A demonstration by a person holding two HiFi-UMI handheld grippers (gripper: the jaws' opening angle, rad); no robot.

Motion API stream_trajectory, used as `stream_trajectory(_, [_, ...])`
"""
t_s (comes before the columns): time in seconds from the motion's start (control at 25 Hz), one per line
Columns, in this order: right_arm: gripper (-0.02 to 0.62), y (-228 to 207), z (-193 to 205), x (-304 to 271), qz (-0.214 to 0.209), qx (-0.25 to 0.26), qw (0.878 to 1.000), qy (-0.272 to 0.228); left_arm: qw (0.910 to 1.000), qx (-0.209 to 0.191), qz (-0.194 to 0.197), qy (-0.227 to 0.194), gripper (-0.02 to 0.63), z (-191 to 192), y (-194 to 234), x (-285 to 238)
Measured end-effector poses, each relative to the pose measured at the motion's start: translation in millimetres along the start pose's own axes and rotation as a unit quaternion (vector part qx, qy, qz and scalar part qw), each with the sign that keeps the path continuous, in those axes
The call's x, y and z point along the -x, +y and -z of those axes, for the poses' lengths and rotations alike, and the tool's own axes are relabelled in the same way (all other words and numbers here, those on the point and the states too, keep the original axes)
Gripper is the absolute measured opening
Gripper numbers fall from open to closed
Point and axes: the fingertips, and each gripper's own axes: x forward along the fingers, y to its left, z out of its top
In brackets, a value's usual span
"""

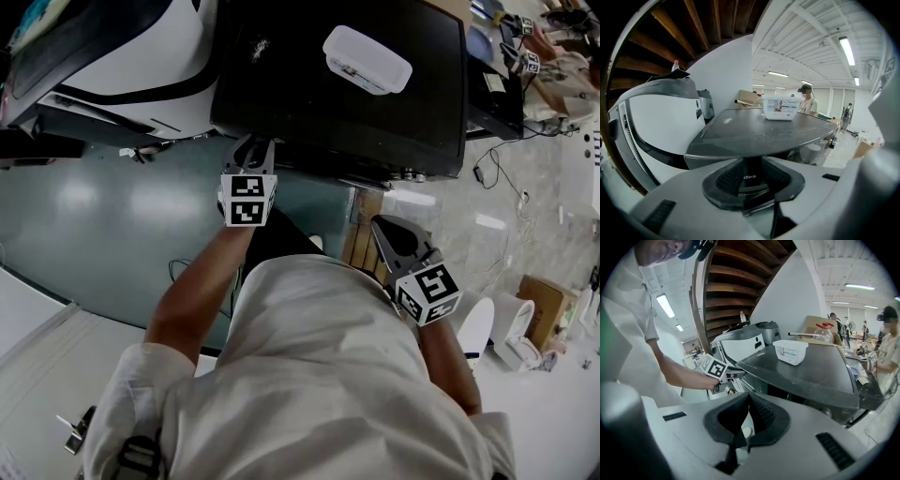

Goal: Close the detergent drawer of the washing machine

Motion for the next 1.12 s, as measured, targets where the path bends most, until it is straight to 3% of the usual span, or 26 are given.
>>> stream_trajectory(0.72, [0.006, 8.7, 3.8, 10.6, 0.0, -0.003, 1.0, -0.013, 0.9999, 0.01, 0.002, 0.008, 0.12, 2.7, 0.9, 0.2])
stream_trajectory(1.12, [0.006, 17.8, 12.0, 27.9, -0.006, -0.002, 1.0, -0.027, 0.9999, 0.012, 0.003, 0.011, 0.121, 1.4, -7.4, 25.7])
